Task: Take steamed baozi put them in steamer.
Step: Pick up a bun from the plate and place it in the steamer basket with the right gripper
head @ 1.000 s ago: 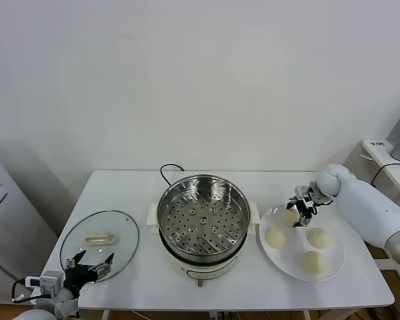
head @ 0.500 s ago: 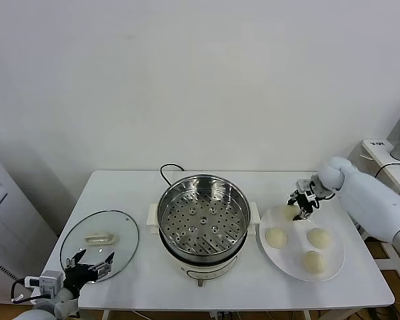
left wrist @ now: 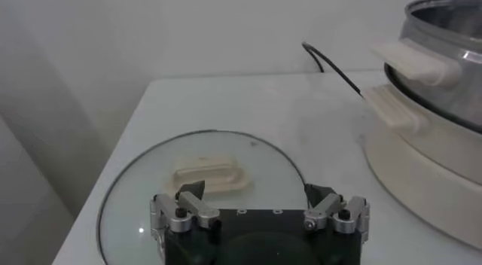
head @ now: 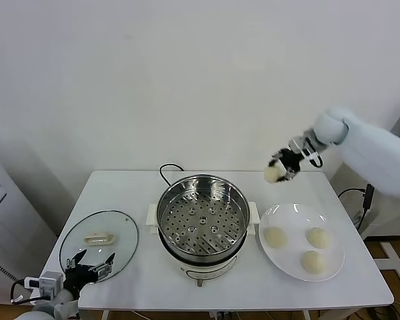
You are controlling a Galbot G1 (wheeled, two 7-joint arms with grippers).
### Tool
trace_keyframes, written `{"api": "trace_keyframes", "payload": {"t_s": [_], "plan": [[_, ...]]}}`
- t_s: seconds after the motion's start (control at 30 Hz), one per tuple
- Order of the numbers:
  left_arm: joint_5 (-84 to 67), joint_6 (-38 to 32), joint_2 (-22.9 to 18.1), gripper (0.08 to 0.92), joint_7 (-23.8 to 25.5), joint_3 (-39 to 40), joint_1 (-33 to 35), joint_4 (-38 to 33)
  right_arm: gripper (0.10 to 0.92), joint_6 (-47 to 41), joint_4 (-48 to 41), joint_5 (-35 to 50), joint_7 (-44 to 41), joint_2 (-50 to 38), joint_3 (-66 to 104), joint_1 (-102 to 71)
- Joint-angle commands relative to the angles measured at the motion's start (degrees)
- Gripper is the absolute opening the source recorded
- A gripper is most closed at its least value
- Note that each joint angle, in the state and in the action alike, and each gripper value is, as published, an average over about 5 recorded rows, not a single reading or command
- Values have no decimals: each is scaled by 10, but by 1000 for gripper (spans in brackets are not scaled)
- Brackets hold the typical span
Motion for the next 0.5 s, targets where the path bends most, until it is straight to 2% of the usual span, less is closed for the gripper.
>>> {"api": "trace_keyframes", "payload": {"t_s": [0.03, 0.23, 0.5], "plan": [[1, 0, -1, 823, 0, 0, 2, -2, 535, 114, 9, 38, -8, 84, -42, 85], [4, 1, -3, 823, -1, -2, 6, -10, 536, 234, -3, -19, -5, 147, -21, 63], [11, 2, -8, 823, -2, -2, 8, -14, 540, 308, 68, -105, 10, 152, -15, 32]]}}
